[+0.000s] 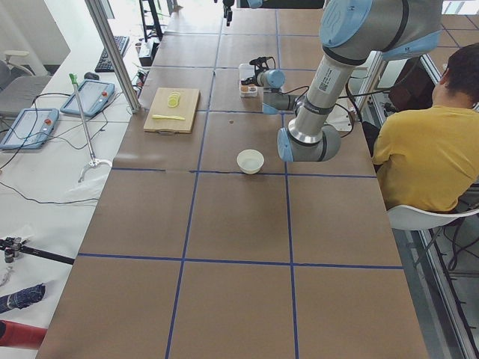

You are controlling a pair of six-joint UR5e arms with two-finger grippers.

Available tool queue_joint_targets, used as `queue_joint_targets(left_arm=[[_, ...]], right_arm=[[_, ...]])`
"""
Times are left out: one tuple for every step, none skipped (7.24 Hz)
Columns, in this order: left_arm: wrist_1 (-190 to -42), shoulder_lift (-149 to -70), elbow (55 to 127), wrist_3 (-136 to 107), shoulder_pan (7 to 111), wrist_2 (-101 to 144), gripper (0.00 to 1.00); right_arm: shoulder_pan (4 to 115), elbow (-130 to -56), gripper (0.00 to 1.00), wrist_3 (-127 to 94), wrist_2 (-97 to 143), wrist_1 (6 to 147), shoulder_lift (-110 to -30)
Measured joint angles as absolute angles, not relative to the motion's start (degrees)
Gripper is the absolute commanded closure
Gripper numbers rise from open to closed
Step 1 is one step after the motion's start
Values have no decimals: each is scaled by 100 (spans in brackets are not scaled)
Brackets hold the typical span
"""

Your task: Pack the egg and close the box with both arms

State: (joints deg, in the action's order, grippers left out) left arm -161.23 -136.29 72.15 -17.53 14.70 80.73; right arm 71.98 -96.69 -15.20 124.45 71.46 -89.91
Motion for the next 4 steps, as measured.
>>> queue_joint_targets(left_arm=[[-16133, -13628, 7271, -2032, 1492, 8089, 0], [-16117, -13613, 7365, -2583, 1524, 8101, 0], [-15950, -13565, 7479, -2996, 1595, 8150, 0], [-15402, -13457, 7745, -3180, 1742, 8347, 0]], right_arm=[[7198, -9666, 0, -1521, 12445, 7146, -8991], [7198, -9663, 0, -1521, 12445, 7147, -8991], [7198, -9661, 0, -1521, 12445, 7151, -8995], [7198, -9657, 0, -1518, 12445, 7151, -9002]])
